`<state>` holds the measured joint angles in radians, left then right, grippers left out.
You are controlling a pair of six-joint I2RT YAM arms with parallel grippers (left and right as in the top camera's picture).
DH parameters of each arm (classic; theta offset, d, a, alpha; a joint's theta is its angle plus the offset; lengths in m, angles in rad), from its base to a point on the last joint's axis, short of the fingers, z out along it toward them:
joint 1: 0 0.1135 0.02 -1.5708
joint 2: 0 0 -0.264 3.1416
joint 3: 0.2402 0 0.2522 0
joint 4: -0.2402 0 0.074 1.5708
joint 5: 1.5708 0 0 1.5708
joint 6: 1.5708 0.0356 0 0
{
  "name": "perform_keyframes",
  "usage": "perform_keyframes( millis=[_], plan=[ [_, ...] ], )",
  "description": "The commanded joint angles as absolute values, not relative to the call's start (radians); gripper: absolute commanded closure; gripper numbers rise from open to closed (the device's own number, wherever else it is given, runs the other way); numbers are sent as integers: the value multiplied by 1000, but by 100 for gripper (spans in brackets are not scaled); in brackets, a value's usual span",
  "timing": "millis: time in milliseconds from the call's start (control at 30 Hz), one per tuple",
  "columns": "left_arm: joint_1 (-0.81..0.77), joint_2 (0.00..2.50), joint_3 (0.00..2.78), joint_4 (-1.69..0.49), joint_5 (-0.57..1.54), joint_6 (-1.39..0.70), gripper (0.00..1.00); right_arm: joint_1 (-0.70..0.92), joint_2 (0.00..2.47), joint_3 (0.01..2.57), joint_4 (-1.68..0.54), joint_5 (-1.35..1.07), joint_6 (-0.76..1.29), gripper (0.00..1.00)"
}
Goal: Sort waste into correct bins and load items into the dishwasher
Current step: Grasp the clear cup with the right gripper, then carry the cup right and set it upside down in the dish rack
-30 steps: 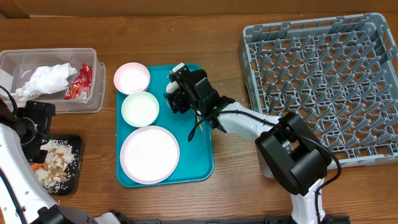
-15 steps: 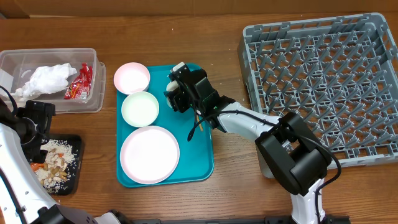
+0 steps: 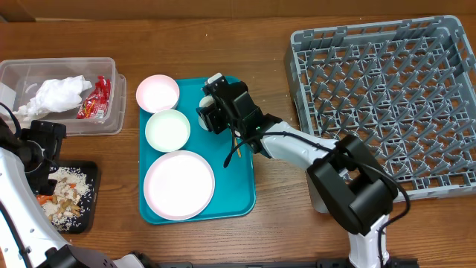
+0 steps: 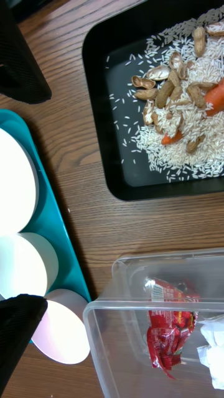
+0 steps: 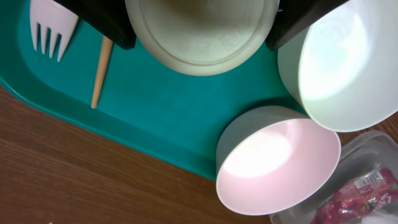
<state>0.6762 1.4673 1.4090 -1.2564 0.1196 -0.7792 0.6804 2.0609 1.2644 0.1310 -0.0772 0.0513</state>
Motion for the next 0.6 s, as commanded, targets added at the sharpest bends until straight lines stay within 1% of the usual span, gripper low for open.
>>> perform_keyframes(
  millis=[0,67,233,267,300,333,367,567],
  plan=[
    [678,1472,1417,-1256,112,-770,0,649,1914,1291,118,-39,60,43],
    [678,1472,1417,-1256,112,-770,0,614,1857,1291,93,-9,60,43],
    [678,1472,1417,-1256,112,-770,0,438,1714,1291,14,7,60,43],
    [678,1472,1417,-1256,112,-770,0,363,1682,1291,-7,7,59,42],
    [678,1472,1417,-1256,112,-770,0,327,1672,1291,-14,7,59,42],
    [678,1472,1417,-1256,112,-770,0,275,1661,1291,-24,7,59,39],
    [678,1472,1417,-1256,112,-770,0,173,1655,1291,-40,7,51,37],
    [678,1472,1417,-1256,112,-770,0,-84,1657,1291,-105,7,48,38]
  ],
)
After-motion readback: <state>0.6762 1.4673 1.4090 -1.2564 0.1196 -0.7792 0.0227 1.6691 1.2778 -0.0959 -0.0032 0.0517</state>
